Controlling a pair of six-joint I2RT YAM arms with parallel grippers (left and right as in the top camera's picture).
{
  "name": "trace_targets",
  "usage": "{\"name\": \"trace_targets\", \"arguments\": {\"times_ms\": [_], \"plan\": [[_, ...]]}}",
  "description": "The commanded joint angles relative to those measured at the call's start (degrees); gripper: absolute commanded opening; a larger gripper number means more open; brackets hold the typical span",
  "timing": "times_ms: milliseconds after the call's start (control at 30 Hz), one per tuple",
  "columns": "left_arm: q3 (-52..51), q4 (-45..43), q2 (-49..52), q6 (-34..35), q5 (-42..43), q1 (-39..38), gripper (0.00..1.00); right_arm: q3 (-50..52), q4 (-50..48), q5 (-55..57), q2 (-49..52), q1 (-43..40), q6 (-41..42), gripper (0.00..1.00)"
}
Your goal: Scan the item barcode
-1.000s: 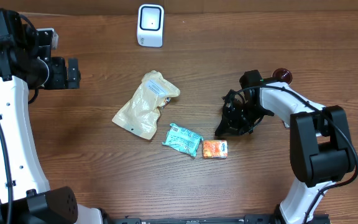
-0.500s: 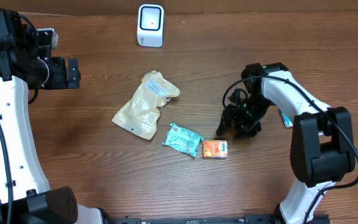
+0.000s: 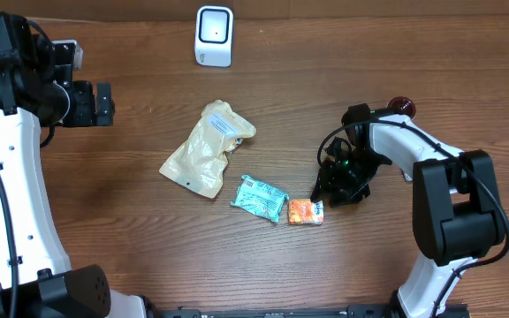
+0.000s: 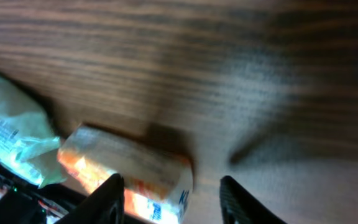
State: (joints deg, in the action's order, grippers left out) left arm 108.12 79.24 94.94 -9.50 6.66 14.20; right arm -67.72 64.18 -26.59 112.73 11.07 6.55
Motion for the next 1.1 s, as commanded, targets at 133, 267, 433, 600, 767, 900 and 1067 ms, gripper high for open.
{"name": "trace_targets", "arguments": {"times_ms": [133, 267, 433, 600, 767, 900, 1067], "plan": [[-0.1, 0.0, 0.3, -1.2, 0.0, -0.7, 1.00, 3.5, -2.6, -1.7, -1.3, 0.2, 0.9, 0.36], [-0.1, 0.0, 0.3, -1.2, 0.0, -0.7, 1.00, 3.5, -2.5, -2.9, -1.3, 0.2, 1.0, 0.09], [-0.1, 0.0, 0.3, -1.2, 0.0, -0.7, 1.00, 3.2, -3.5, -8.8, -1.3, 0.2, 1.0, 0.04], [-0.1, 0.0, 0.3, -1.2, 0.0, -0.7, 1.00, -1.0, -3.9, -9.1, -1.4, -0.3, 3.7, 0.04], [-0.1, 0.0, 0.3, -1.2, 0.0, -0.7, 1.00, -10.5, 0.5, -4.7, -1.4, -0.1, 3.9, 0.04], [-0.1, 0.0, 0.3, -1.2, 0.0, -0.7, 1.00, -19.9, 7.6, 5.6, -2.9, 1.2, 2.2, 0.04], [-0.1, 0.0, 0.3, -1.2, 0.0, -0.7, 1.00, -24.9, 10.8, 13.3, -10.1, 3.9, 3.2, 0.10]]}}
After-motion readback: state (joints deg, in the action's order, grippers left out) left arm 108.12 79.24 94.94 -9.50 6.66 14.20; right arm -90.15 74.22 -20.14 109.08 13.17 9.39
